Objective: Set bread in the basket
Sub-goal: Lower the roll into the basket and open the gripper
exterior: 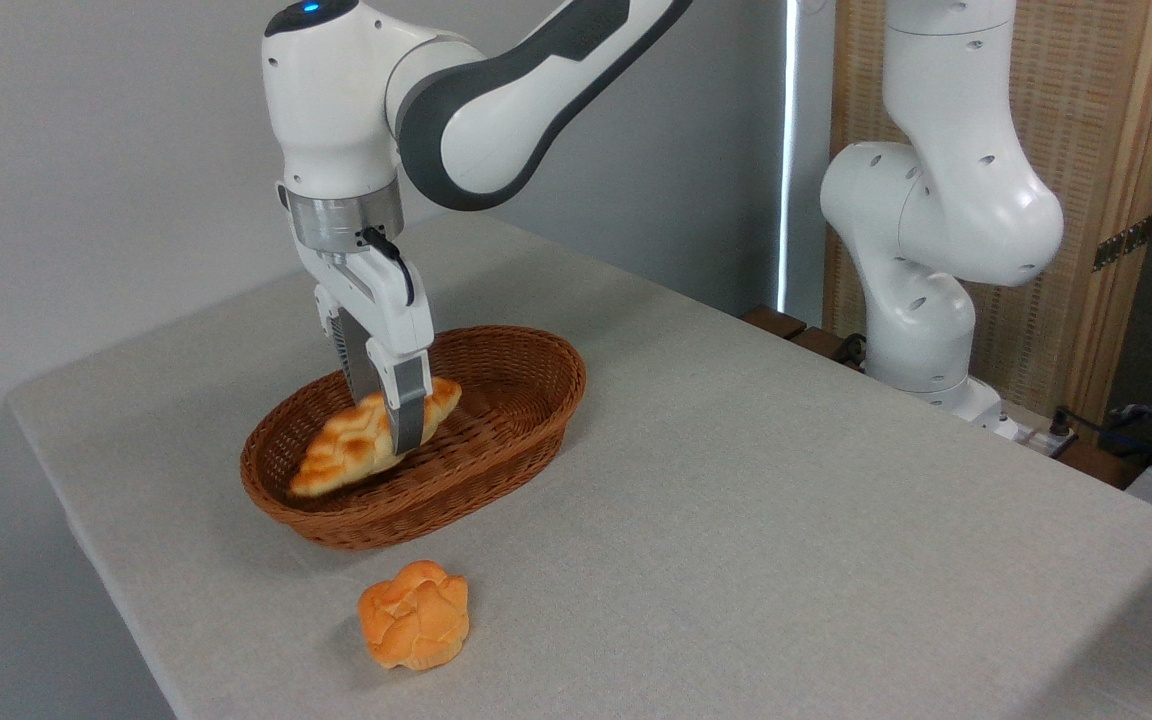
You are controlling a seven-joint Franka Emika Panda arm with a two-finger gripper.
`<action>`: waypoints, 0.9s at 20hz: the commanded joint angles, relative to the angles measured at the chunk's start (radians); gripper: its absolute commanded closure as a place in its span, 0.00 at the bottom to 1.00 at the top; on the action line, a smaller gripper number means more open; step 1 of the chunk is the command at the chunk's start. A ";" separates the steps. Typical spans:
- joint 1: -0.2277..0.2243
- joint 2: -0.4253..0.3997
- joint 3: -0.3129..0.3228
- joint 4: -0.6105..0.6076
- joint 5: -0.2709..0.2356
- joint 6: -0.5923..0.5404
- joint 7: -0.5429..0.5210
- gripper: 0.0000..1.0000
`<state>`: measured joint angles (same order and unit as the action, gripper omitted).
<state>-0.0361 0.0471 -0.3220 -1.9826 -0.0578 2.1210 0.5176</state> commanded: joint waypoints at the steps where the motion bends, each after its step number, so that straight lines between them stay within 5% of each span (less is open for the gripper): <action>1: -0.005 0.007 0.001 0.011 0.003 0.008 -0.016 0.00; 6: -0.004 -0.009 0.003 0.022 -0.004 -0.018 -0.019 0.00; 11: 0.004 -0.021 0.021 0.131 0.001 -0.208 -0.013 0.00; 18: -0.014 -0.118 0.184 0.171 0.004 -0.312 0.007 0.00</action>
<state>-0.0287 -0.0342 -0.2111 -1.8437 -0.0564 1.8776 0.5173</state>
